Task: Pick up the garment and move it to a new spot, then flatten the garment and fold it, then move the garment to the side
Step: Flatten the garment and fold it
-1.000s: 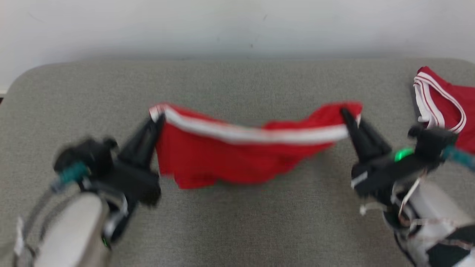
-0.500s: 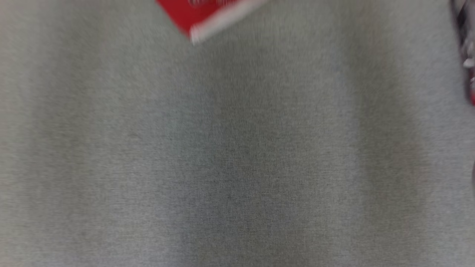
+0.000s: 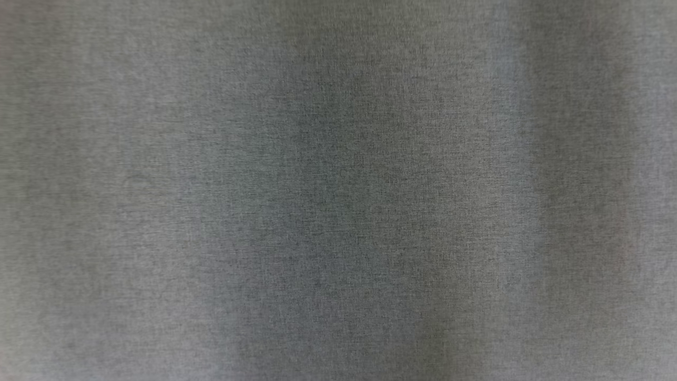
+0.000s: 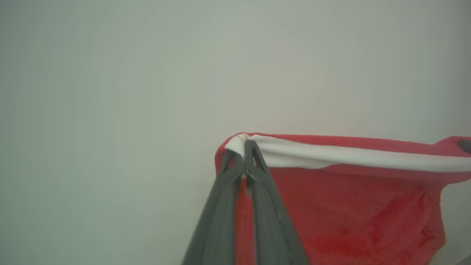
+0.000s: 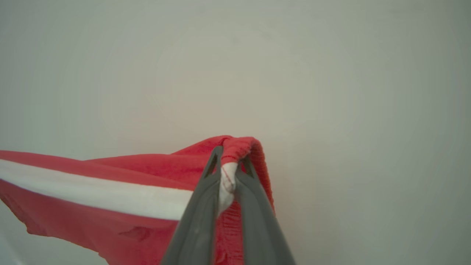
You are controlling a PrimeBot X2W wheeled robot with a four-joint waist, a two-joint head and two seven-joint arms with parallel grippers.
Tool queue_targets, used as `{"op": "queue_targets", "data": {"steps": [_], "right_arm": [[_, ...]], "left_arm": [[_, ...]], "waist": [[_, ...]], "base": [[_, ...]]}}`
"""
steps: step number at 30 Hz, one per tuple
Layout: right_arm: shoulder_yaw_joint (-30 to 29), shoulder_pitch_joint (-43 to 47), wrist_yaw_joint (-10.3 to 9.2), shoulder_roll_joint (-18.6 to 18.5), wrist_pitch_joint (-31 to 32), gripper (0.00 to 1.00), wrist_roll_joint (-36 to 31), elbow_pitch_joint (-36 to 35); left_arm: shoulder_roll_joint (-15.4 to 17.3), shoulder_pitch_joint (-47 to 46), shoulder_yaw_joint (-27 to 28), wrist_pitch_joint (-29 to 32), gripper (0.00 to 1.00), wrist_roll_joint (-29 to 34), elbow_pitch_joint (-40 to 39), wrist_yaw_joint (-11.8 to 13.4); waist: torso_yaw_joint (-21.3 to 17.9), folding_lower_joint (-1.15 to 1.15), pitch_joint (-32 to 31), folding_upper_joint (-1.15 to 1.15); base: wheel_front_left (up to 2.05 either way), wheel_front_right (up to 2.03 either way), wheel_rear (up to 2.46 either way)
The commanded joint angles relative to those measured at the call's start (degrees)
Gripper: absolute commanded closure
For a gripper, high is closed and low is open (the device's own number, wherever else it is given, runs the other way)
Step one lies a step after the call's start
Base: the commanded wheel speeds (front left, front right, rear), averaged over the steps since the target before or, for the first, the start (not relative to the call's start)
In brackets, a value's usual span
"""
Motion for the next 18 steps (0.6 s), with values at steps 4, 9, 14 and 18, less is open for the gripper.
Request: {"op": "queue_targets", "data": {"steps": [4, 9, 14, 18], "right_arm": [[0.38, -2.22, -0.18, 0.15, -1.49, 1.00, -0.75, 3.19], [1.51, -3.23, -0.18, 0.20, -2.88, 1.00, -0.26, 5.93], [2.99, -1.76, -0.18, 0.56, -4.53, 1.00, 0.55, 7.52], [4.69, 2.55, -0.18, 1.43, -6.28, 1.00, 3.06, 6.82]], "left_arm": [[0.07, -2.12, -2.69, -1.22, 1.00, -1.77, 2.11, 0.18], [0.43, -2.80, -5.61, -2.48, 1.00, -4.14, 3.77, 0.18], [0.64, -1.30, -8.24, -4.09, 1.00, -6.42, 4.73, 0.18], [2.03, 3.32, -10.33, -5.61, 1.00, -8.96, 3.09, 0.18]], "waist": [[-0.53, -0.02, 1.62, -0.02], [-0.77, -0.02, 2.00, -0.02], [-1.04, -0.02, 1.44, -0.02], [-1.38, -0.02, -0.48, -0.02]], "base": [[0.00, 0.00, 0.00], [0.00, 0.00, 0.00], [0.00, 0.00, 0.00], [0.00, 0.00, 0.00]]}}
